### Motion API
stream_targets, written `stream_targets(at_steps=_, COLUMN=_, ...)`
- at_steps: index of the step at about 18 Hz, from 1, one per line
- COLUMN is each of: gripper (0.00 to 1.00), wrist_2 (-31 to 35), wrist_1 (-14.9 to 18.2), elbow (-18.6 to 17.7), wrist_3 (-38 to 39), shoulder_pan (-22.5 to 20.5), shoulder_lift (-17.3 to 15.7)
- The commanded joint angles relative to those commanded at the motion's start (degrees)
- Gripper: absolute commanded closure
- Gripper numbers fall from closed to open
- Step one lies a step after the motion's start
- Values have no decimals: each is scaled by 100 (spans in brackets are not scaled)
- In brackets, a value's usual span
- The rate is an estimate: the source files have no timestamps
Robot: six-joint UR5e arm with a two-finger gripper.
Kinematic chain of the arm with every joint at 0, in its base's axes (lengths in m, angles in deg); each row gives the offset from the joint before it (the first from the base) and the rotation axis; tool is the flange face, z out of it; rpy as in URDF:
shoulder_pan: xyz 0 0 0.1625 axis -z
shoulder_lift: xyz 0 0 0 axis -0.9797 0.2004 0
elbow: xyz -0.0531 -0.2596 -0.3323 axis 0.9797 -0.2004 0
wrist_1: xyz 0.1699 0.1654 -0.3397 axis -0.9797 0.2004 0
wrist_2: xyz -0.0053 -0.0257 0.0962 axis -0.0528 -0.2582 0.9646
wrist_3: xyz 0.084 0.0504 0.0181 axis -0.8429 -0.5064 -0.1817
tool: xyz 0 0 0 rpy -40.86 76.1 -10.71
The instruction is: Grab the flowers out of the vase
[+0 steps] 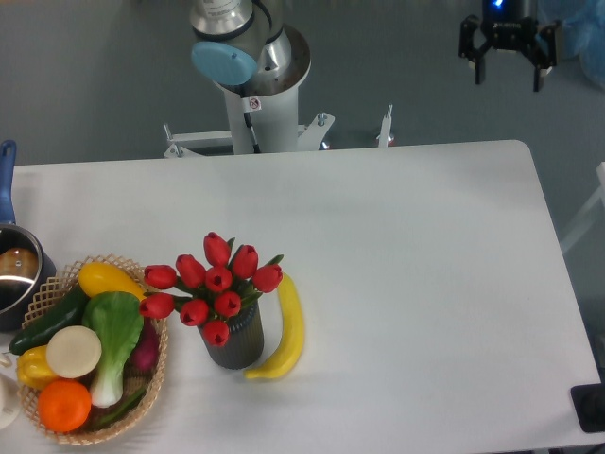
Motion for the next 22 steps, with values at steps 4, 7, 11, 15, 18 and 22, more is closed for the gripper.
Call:
stream_targets(at_steps=4, gripper=0, wrist_2=105, wrist_1=43, elbow=87, wrist_3=26, shoulder_pan=17, shoulder_lift=9)
stream_targets(at_steps=7, gripper=0, wrist_2=62, wrist_1=105, elbow=27, wrist_3=105, shoulder_pan=123, shoulder_lift=26)
stream_targets(at_steps=11, gripper=0, wrist_2=-52, wrist_1=220, elbow=-26, wrist_3=350, shoulder_pan=158, shoulder_lift=9)
stream_targets(at_steps=15, gripper=0, wrist_2=-1026, wrist_1=141, elbow=-298, wrist_3=1473, shoulder_pan=193, shoulder_lift=-96)
stream_targets(at_steps=18, gripper=0, wrist_2=-1799, wrist_1=149, elbow=-439, wrist_3=1906, shoulder_pan=298, shoulder_lift=-97)
stream_targets(at_steps=22, gripper=0, wrist_2=-2662, wrist_1=132, elbow=-536, wrist_3=2977, shoulder_pan=518, shoulder_lift=-62)
